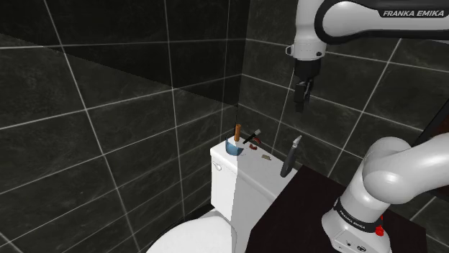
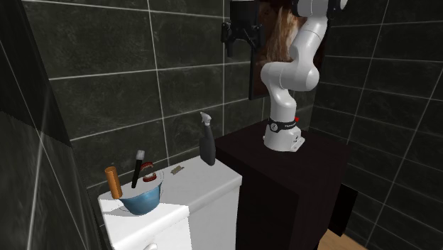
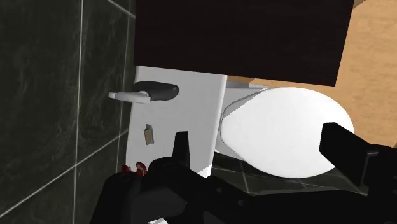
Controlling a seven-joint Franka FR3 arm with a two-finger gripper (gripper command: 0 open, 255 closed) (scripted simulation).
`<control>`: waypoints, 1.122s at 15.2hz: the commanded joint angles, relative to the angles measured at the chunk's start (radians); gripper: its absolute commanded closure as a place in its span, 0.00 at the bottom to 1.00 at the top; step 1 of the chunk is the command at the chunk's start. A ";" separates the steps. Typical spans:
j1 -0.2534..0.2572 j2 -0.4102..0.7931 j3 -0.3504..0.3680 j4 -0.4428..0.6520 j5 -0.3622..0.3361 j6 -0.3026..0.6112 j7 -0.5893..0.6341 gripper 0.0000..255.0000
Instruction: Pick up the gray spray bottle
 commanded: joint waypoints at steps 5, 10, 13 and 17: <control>0.044 -0.091 -0.094 -0.166 -0.077 0.115 -0.225 0.00; 0.079 -0.159 -0.239 -0.335 -0.197 0.273 -0.506 0.00; 0.090 -0.165 -0.342 -0.412 -0.280 0.380 -0.676 0.00; 0.103 -0.116 -0.496 -0.478 -0.393 0.544 -0.904 0.00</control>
